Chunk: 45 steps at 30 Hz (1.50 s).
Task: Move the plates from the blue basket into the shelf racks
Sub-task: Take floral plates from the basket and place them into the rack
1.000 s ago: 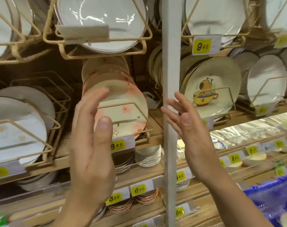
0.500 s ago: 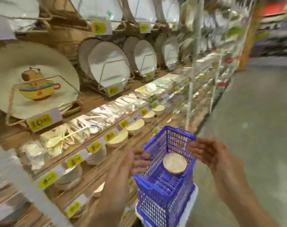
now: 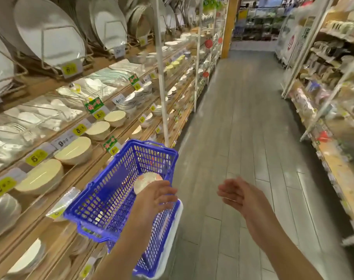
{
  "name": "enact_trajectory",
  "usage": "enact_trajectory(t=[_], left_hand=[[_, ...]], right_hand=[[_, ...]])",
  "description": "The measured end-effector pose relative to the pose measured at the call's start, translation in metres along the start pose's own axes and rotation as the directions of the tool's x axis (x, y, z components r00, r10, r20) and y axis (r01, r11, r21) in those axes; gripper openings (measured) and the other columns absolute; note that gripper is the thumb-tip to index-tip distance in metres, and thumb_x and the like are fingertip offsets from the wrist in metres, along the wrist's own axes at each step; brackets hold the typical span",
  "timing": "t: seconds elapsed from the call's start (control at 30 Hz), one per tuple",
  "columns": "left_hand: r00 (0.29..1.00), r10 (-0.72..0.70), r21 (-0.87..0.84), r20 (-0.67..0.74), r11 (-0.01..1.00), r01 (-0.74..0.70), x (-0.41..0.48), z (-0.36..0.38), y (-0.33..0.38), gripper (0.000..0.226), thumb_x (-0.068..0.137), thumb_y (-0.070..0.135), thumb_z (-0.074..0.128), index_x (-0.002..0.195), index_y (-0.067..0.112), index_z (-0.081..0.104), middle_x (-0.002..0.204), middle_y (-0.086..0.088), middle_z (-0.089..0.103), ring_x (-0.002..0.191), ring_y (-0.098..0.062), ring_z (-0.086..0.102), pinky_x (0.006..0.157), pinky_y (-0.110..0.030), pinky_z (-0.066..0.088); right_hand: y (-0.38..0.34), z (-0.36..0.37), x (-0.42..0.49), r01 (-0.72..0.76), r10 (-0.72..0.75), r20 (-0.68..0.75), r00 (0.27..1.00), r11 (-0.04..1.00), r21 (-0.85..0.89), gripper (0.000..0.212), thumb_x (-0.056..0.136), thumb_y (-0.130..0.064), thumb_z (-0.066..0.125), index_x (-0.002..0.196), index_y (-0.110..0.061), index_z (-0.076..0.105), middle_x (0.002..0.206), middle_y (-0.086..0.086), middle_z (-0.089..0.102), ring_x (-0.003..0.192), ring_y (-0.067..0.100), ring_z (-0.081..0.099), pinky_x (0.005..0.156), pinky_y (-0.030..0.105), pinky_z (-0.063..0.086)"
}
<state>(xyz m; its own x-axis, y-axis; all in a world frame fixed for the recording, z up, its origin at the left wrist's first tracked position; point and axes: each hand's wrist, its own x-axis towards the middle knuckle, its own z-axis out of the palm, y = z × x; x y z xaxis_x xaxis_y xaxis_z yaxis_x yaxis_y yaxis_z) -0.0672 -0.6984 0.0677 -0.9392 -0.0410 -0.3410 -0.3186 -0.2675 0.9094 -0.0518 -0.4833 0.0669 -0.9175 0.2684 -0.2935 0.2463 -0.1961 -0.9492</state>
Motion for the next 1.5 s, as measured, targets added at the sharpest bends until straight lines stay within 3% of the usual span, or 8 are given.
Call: enact_trajectory(t=[0.1, 0.33, 0.5, 0.77, 1.1, 1.33, 1.43, 1.5], left_hand=[[1.0, 0.017, 0.062, 0.006, 0.998, -0.018, 0.03, 0.006, -0.008, 0.03, 0.1, 0.013, 0.036, 0.103, 0.001, 0.063, 0.093, -0.019, 0.072, 0.074, -0.024, 0.07, 0.066, -0.029, 0.057], [0.993, -0.094, -0.011, -0.064, 0.996, 0.094, 0.115, 0.012, -0.008, 0.027, 0.096, 0.006, 0.039, 0.103, -0.007, 0.062, 0.093, -0.026, 0.066, 0.074, -0.033, 0.062, 0.067, -0.036, 0.05], [0.983, -0.137, -0.017, -0.121, 0.991, 0.136, 0.171, 0.0, 0.007, 0.028, 0.097, 0.008, 0.041, 0.105, -0.01, 0.061, 0.099, -0.031, 0.065, 0.078, -0.033, 0.061, 0.055, -0.028, 0.053], [0.912, -0.284, -0.13, -0.295, 0.958, 0.256, 0.244, -0.039, 0.007, 0.02, 0.097, 0.012, 0.048, 0.088, 0.001, 0.063, 0.073, -0.014, 0.07, 0.069, -0.03, 0.061, 0.067, -0.034, 0.048], [0.683, -0.325, -0.266, -0.654, 0.944, 0.195, 0.293, -0.087, -0.01, 0.021, 0.099, 0.015, 0.043, 0.084, 0.011, 0.058, 0.073, -0.01, 0.065, 0.059, -0.021, 0.06, 0.056, -0.027, 0.047], [0.486, -0.465, -0.435, -0.74, 0.882, 0.183, 0.336, -0.107, -0.047, 0.017, 0.098, 0.016, 0.046, 0.086, 0.01, 0.057, 0.076, -0.01, 0.063, 0.06, -0.021, 0.056, 0.058, -0.028, 0.043], [0.449, -0.516, -0.48, -0.73, 0.854, 0.2, 0.357, -0.108, -0.075, 0.017, 0.099, 0.02, 0.043, 0.089, 0.012, 0.054, 0.082, -0.009, 0.061, 0.065, -0.021, 0.056, 0.061, -0.03, 0.043], [0.416, -0.547, -0.498, -0.726, 0.836, 0.23, 0.368, -0.11, -0.098, 0.017, 0.1, 0.024, 0.043, 0.094, 0.013, 0.054, 0.084, -0.007, 0.062, 0.067, -0.019, 0.057, 0.061, -0.029, 0.045]], right_hand=[[0.008, -0.001, 0.024, -0.028, 0.028, -0.003, 1.0, 0.998, -0.058, 0.034, 0.102, -0.026, 0.042, 0.101, -0.005, 0.069, 0.094, 0.013, 0.074, 0.093, 0.028, 0.071, 0.092, 0.043, 0.053], [0.008, 0.024, 0.1, -0.103, 0.104, 0.0, 0.995, 0.984, -0.146, 0.031, 0.103, -0.019, 0.041, 0.102, -0.002, 0.067, 0.095, 0.016, 0.074, 0.095, 0.031, 0.07, 0.093, 0.044, 0.053], [0.0, 0.06, 0.162, -0.118, 0.132, 0.051, 0.99, 0.968, -0.221, 0.028, 0.101, -0.015, 0.043, 0.099, -0.003, 0.068, 0.091, 0.014, 0.074, 0.091, 0.029, 0.071, 0.09, 0.042, 0.054], [0.018, 0.134, 0.259, -0.153, 0.226, 0.216, 0.95, 0.939, -0.309, 0.023, 0.099, -0.016, 0.048, 0.09, -0.009, 0.068, 0.079, 0.009, 0.074, 0.075, 0.021, 0.069, 0.073, 0.031, 0.052], [0.079, 0.233, 0.38, -0.092, 0.432, 0.515, 0.74, 0.824, -0.559, 0.021, 0.098, -0.014, 0.049, 0.084, -0.011, 0.064, 0.075, 0.008, 0.07, 0.065, 0.019, 0.065, 0.059, 0.024, 0.048], [0.155, 0.292, 0.442, 0.11, 0.636, 0.561, 0.53, 0.604, -0.789, 0.019, 0.095, -0.021, 0.05, 0.081, -0.015, 0.061, 0.075, 0.0, 0.066, 0.069, 0.017, 0.058, 0.059, 0.028, 0.042], [0.181, 0.315, 0.455, 0.187, 0.663, 0.524, 0.536, 0.512, -0.839, 0.019, 0.092, -0.02, 0.051, 0.075, -0.015, 0.059, 0.07, 0.0, 0.054, 0.062, 0.015, 0.047, 0.052, 0.027, 0.032], [0.201, 0.325, 0.461, 0.249, 0.658, 0.499, 0.564, 0.44, -0.862, 0.018, 0.093, -0.017, 0.052, 0.094, -0.006, 0.066, 0.086, 0.01, 0.062, 0.073, 0.022, 0.053, 0.055, 0.028, 0.034]])
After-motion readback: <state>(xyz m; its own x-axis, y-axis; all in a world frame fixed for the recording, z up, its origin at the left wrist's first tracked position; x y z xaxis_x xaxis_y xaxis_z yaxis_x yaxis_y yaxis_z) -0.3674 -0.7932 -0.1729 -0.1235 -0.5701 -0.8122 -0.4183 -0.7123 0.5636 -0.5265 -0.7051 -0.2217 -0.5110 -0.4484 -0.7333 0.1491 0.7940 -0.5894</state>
